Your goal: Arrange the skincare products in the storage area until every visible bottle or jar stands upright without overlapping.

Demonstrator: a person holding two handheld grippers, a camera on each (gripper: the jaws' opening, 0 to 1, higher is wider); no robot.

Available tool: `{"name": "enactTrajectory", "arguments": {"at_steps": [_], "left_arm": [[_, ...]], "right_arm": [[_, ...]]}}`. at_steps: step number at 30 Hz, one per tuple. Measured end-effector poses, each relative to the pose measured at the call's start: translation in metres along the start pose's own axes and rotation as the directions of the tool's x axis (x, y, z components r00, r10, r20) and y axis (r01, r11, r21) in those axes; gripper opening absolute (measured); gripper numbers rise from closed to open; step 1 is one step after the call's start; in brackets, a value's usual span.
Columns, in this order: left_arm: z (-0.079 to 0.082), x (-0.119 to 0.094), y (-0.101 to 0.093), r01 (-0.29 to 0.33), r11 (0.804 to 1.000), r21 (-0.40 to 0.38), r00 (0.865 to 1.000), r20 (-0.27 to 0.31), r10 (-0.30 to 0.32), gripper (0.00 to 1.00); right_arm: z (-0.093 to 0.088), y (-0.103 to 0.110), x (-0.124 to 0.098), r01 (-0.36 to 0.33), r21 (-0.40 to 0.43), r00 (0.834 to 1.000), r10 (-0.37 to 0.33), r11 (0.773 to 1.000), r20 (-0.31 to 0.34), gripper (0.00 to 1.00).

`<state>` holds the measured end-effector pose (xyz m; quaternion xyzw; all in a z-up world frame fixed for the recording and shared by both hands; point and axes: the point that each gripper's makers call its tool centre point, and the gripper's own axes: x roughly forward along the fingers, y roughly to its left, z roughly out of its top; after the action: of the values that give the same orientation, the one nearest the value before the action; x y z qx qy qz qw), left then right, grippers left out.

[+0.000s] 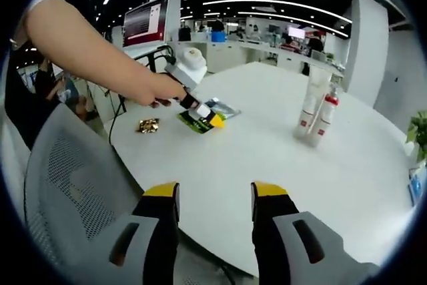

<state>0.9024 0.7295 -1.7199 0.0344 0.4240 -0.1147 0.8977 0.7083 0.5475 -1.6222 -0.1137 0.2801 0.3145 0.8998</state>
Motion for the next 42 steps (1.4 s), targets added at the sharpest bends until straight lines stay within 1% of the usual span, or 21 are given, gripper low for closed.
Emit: {"name": "enactTrajectory", "arguments": {"at_steps": [7, 12, 13, 14, 15, 17, 20, 22, 24, 27, 29, 30, 31, 32, 33, 34, 35, 36, 38, 41, 42], "left_arm": [[-0.001, 0.0, -0.001, -0.005, 1.0, -0.006, 1.0, 0.005, 0.005, 0.8], [-0.001, 0.0, -0.004, -0.005, 1.0, 0.001, 1.0, 0.001, 0.005, 0.78], [-0.001, 0.0, -0.005, -0.005, 1.0, 0.006, 1.0, 0.002, 0.005, 0.75], [0.002, 0.0, -0.011, 0.022, 0.998, 0.055, 1.0, 0.014, -0.023, 0.7], [0.001, -0.002, -0.013, 0.01, 0.999, 0.051, 1.0, 0.013, -0.011, 0.68], [-0.001, -0.002, -0.013, 0.01, 0.999, 0.033, 1.0, 0.019, -0.01, 0.67], [-0.001, -0.001, -0.016, 0.027, 0.998, 0.051, 0.999, 0.027, -0.028, 0.61], [0.001, -0.001, -0.019, 0.037, 0.997, 0.067, 0.998, 0.04, -0.04, 0.53], [0.001, -0.001, -0.017, 0.039, 0.998, 0.049, 0.998, 0.047, -0.041, 0.41], [0.001, 0.0, -0.016, 0.047, 0.997, 0.054, 0.997, 0.054, -0.05, 0.39], [0.0, -0.001, -0.019, 0.066, 0.996, 0.061, 0.997, 0.045, -0.069, 0.33], [0.0, -0.001, -0.02, 0.073, 0.996, 0.055, 0.996, 0.04, -0.075, 0.27], [0.0, -0.001, -0.021, 0.087, 0.996, 0.032, 0.995, 0.044, -0.088, 0.24], [0.001, -0.001, -0.025, 0.109, 0.993, -0.049, 0.993, 0.053, -0.106, 0.23], [0.003, 0.0, -0.029, 0.153, 0.983, -0.1, 0.987, 0.06, -0.148, 0.21], [0.003, 0.0, -0.03, 0.162, 0.982, -0.101, 0.986, 0.056, -0.157, 0.2], [0.002, 0.0, -0.028, 0.153, 0.986, -0.072, 0.988, 0.047, -0.15, 0.19], [0.001, 0.0, -0.031, 0.174, 0.981, -0.083, 0.985, 0.038, -0.171, 0.18], [0.002, -0.002, -0.036, 0.199, 0.974, -0.112, 0.98, 0.046, -0.195, 0.16], [0.006, -0.014, -0.05, 0.263, 0.949, -0.176, 0.964, 0.081, -0.252, 0.15], [0.011, -0.02, -0.057, 0.3, 0.93, -0.214, 0.953, 0.109, -0.282, 0.15]], "right_arm": [[-0.001, -0.005, -0.003, 0.009, 0.017, 1.0, -0.009, 1.0, 0.011, 0.38], [-0.001, -0.001, -0.003, -0.004, -0.004, 1.0, 0.004, 1.0, 0.012, 0.37], [-0.001, -0.001, -0.003, -0.005, -0.007, 1.0, 0.005, 1.0, 0.011, 0.37], [-0.001, -0.001, -0.003, -0.003, -0.011, 1.0, 0.003, 1.0, 0.013, 0.37], [0.0, -0.001, -0.003, -0.003, -0.01, 1.0, 0.003, 1.0, 0.014, 0.37], [0.0, -0.002, -0.003, 0.003, -0.008, 1.0, -0.003, 1.0, 0.016, 0.37], [0.0, -0.003, -0.003, 0.008, -0.005, 1.0, -0.008, 1.0, 0.018, 0.36], [0.0, -0.004, -0.003, 0.011, -0.005, 1.0, -0.011, 1.0, 0.019, 0.36], [0.0, -0.004, -0.004, 0.012, -0.004, 1.0, -0.012, 1.0, 0.019, 0.36], [0.0, -0.005, -0.004, 0.018, -0.007, 1.0, -0.018, 1.0, 0.017, 0.35], [-0.001, -0.005, -0.004, 0.019, -0.006, 1.0, -0.019, 1.0, 0.017, 0.35], [-0.001, -0.005, -0.004, 0.019, -0.005, 1.0, -0.019, 1.0, 0.016, 0.35], [-0.001, -0.006, -0.004, 0.019, -0.005, 1.0, -0.019, 1.0, 0.015, 0.35], [-0.001, -0.006, -0.004, 0.019, -0.004, 1.0, -0.019, 1.0, 0.016, 0.35], [0.0, -0.006, -0.004, 0.018, -0.002, 1.0, -0.018, 1.0, 0.021, 0.35], [0.0, -0.006, -0.004, 0.015, 0.003, 1.0, -0.015, 1.0, 0.022, 0.35], [0.0, -0.005, -0.004, 0.006, 0.008, 1.0, -0.006, 1.0, 0.022, 0.36], [-0.001, -0.003, -0.003, -0.016, 0.022, 1.0, 0.016, 1.0, 0.016, 0.37], [0.0, -0.004, -0.004, -0.023, 0.033, 0.999, 0.022, 0.999, 0.023, 0.38], [0.004, -0.006, -0.007, -0.038, 0.07, 0.999, 0.035, 0.997, 0.042, 0.38], [0.006, -0.008, -0.009, -0.039, 0.094, 0.998, 0.035, 0.995, 0.052, 0.38]]}}
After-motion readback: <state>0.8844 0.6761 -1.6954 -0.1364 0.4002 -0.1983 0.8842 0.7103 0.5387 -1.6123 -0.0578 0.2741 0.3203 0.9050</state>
